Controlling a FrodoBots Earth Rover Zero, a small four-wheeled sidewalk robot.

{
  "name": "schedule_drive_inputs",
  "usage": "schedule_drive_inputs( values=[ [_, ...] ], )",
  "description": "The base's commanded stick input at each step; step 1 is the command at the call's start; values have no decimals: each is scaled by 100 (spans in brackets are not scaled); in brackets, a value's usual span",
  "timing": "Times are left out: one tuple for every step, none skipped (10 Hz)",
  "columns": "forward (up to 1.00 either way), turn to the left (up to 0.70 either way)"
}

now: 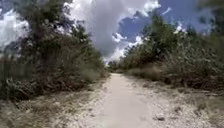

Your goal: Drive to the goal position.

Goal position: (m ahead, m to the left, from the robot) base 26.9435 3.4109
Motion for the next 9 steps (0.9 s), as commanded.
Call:
schedule_drive_inputs(
  values=[
    [50,-11],
    [50,-49],
    [50,-46],
    [50,0],
    [50,0],
    [50,0],
    [50,0],
    [50,0],
    [50,0]
  ],
)
